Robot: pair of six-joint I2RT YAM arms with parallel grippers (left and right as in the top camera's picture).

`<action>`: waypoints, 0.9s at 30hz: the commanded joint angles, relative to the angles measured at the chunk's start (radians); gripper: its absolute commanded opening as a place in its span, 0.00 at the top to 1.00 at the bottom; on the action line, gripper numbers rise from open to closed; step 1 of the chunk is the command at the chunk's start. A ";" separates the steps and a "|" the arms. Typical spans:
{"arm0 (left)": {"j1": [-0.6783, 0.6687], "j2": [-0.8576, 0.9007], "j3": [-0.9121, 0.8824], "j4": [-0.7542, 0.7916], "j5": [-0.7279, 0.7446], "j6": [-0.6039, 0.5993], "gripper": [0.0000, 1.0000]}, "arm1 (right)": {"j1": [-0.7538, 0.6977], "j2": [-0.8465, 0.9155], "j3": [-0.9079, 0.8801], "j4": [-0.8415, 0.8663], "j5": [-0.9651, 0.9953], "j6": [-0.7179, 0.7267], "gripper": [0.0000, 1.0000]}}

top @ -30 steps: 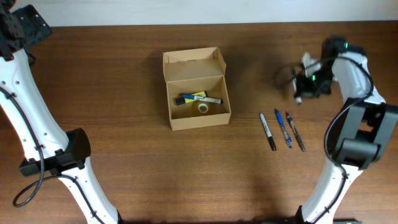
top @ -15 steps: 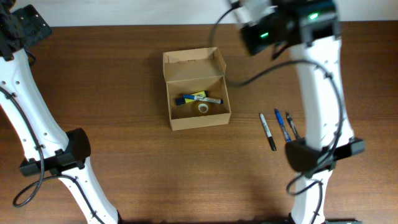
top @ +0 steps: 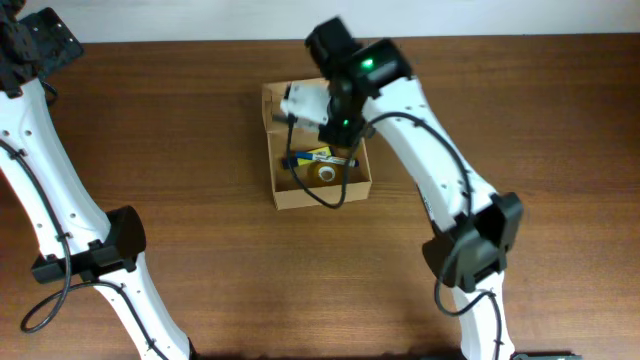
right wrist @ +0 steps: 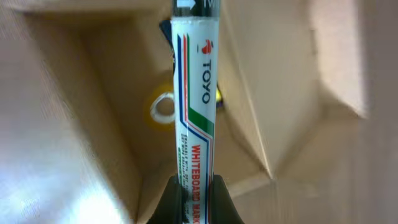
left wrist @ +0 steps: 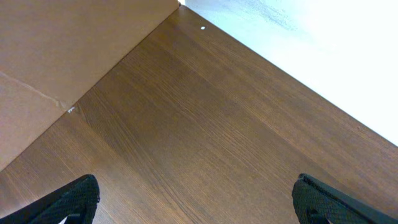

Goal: Pack container
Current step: 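Lower the black whiteboard marker into the box and open the right gripper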

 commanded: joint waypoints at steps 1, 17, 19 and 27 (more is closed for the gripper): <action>0.003 -0.008 -0.003 0.000 -0.006 0.011 0.00 | -0.004 0.010 -0.124 0.048 0.012 -0.071 0.96; 0.003 -0.008 -0.003 0.000 -0.006 0.011 0.00 | -0.028 0.038 -0.317 0.231 -0.040 -0.037 0.76; 0.003 -0.008 -0.003 0.000 -0.006 0.011 0.00 | -0.028 0.035 -0.307 0.230 -0.030 -0.008 0.66; 0.003 -0.008 -0.003 0.000 -0.006 0.011 0.00 | -0.014 -0.009 -0.134 0.122 0.116 0.147 0.58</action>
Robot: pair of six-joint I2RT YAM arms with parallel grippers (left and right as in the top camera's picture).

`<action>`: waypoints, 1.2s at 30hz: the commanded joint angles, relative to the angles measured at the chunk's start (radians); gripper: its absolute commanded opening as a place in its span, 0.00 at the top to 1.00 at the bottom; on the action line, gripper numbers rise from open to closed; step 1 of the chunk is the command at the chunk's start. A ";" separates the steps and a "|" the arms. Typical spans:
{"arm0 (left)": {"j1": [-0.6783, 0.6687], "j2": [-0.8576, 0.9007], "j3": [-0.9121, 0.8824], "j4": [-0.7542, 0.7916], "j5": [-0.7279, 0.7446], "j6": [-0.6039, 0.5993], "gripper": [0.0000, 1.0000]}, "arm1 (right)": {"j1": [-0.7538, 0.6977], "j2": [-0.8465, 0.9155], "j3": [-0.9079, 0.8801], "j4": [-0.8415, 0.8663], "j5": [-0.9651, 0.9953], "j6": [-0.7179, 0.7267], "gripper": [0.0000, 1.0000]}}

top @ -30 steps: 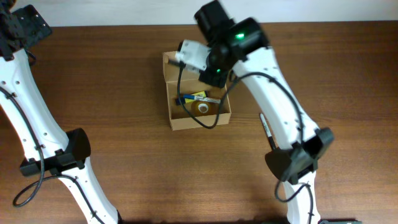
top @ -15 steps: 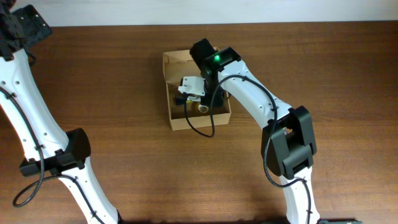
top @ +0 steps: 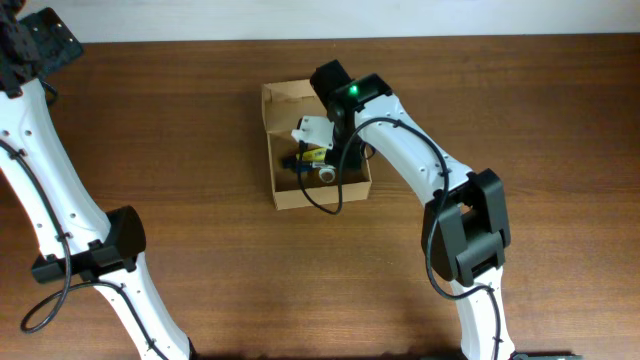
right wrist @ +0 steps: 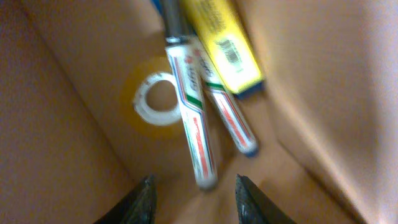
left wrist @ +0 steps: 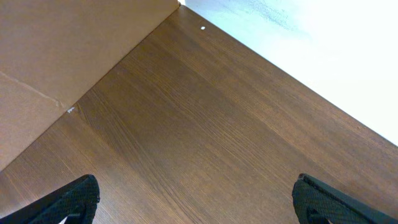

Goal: Pack container
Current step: 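Lower the black whiteboard marker into the box and open the right gripper, then move the right gripper over the black Sharpie on the table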

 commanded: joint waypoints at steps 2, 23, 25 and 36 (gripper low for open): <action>0.003 -0.008 -0.003 0.000 -0.006 0.011 0.00 | 0.020 -0.062 0.161 -0.061 0.098 0.125 0.57; 0.003 -0.008 -0.003 0.000 -0.006 0.011 0.00 | -0.394 -0.545 -0.145 -0.123 -0.062 0.644 0.58; 0.003 -0.008 -0.003 0.000 -0.006 0.011 0.00 | -0.399 -0.512 -0.240 -0.110 -0.063 0.657 0.57; 0.003 -0.008 -0.003 0.000 -0.006 0.011 0.00 | -0.397 -0.324 -0.544 0.033 -0.068 0.666 0.54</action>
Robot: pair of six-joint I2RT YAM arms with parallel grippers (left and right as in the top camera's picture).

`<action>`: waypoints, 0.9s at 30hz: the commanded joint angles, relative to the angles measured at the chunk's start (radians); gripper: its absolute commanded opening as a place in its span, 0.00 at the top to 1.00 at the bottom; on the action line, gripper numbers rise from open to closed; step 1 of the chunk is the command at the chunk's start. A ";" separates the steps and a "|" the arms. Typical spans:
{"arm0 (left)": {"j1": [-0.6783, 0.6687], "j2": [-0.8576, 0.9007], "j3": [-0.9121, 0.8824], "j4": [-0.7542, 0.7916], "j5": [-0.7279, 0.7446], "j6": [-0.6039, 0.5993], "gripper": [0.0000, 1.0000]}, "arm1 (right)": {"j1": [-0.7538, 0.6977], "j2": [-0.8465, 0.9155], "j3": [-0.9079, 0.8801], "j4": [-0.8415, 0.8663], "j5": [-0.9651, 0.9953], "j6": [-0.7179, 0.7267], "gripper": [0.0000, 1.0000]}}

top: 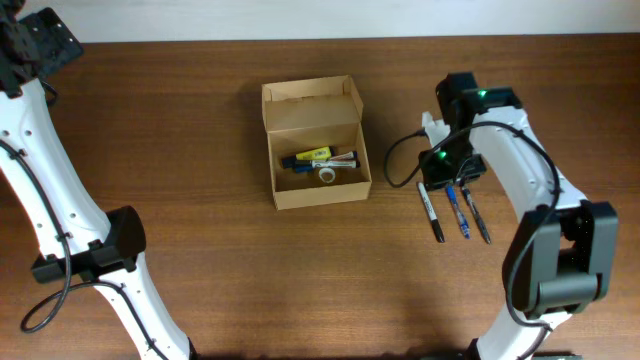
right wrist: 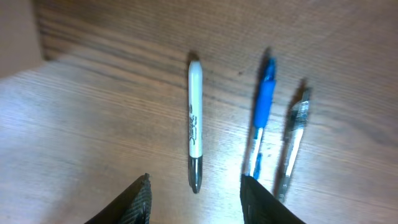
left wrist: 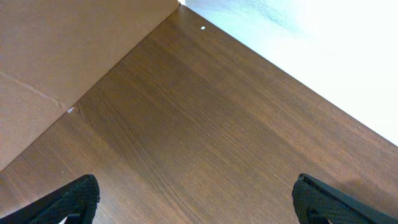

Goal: Pack container
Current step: 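Move the right gripper over the black Sharpie on the table, then grasp the black Sharpie with the right gripper and lift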

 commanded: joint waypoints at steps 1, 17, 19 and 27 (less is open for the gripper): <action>0.003 -0.008 -0.003 0.000 -0.006 0.011 0.00 | -0.004 0.017 -0.039 0.039 -0.021 0.028 0.55; 0.003 -0.008 -0.003 0.000 -0.006 0.011 0.00 | -0.004 0.033 -0.302 0.269 -0.049 0.106 0.59; 0.003 -0.008 -0.003 0.000 -0.006 0.011 0.00 | -0.004 0.033 -0.323 0.287 -0.048 0.113 0.60; 0.003 -0.008 -0.003 0.000 -0.006 0.011 0.00 | -0.004 0.034 -0.349 0.320 -0.034 0.113 0.96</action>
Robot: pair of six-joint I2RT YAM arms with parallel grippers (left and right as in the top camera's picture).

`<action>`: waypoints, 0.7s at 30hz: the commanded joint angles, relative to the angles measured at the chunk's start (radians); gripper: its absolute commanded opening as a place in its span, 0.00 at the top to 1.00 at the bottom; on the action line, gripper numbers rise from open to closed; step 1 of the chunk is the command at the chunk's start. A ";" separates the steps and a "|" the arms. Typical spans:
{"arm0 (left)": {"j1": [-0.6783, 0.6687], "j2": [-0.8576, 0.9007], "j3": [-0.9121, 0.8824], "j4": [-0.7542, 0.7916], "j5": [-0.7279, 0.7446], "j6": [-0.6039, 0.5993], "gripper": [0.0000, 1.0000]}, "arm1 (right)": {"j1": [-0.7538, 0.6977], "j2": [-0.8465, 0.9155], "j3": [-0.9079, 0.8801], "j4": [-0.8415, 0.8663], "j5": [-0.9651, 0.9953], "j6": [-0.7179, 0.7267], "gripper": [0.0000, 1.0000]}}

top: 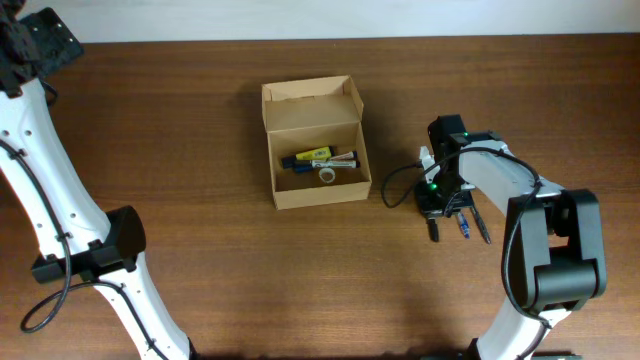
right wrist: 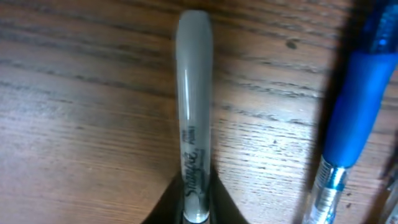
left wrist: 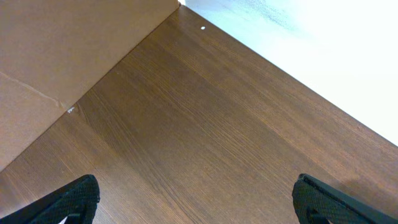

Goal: Pack container
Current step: 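Grasp the black Sharpie with the right gripper and lift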

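The open cardboard box (top: 322, 192) stands mid-table and holds a yellow item, two markers and a tape roll (top: 326, 174). To its right, three pens lie side by side on the wood. My right gripper (top: 436, 200) is down on the leftmost one, a grey Sharpie marker (right wrist: 193, 112). In the wrist view the right gripper (right wrist: 194, 205) has its fingers pressed against both sides of the barrel, and the marker still lies on the table. A blue pen (right wrist: 354, 112) lies just to its right. My left gripper (left wrist: 196, 202) is open over bare wood with nothing in it.
A third, dark pen (top: 482, 226) lies right of the blue pen (top: 464, 226). The box's lid flap (top: 305, 92) stands up at the far side. The left arm (top: 30, 45) is at the far left corner, beside a cardboard sheet (left wrist: 62, 43).
My right gripper was open above the three pens. It is now low on the table, shut on the leftmost grey marker. The left arm has not moved.
My right gripper first held a whiteboard marker above the box. Then it was open inside the box, with that marker lying by the tape roll. Then it was open over the pens to the right, and now it is shut on the grey marker.
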 commanded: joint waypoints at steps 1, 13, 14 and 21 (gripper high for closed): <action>0.003 -0.008 -0.003 0.000 -0.007 0.011 0.00 | -0.001 0.018 -0.032 0.021 -0.016 0.011 0.96; 0.003 -0.008 -0.003 0.000 -0.007 0.011 0.00 | 0.000 -0.065 0.290 -0.196 -0.036 0.010 0.96; 0.003 -0.008 -0.003 0.000 -0.007 0.011 0.00 | 0.000 -0.074 0.356 -0.228 -0.035 0.010 0.96; 0.003 -0.008 -0.003 0.000 -0.007 0.011 0.00 | 0.025 -0.085 0.859 -0.417 -0.091 -0.094 0.96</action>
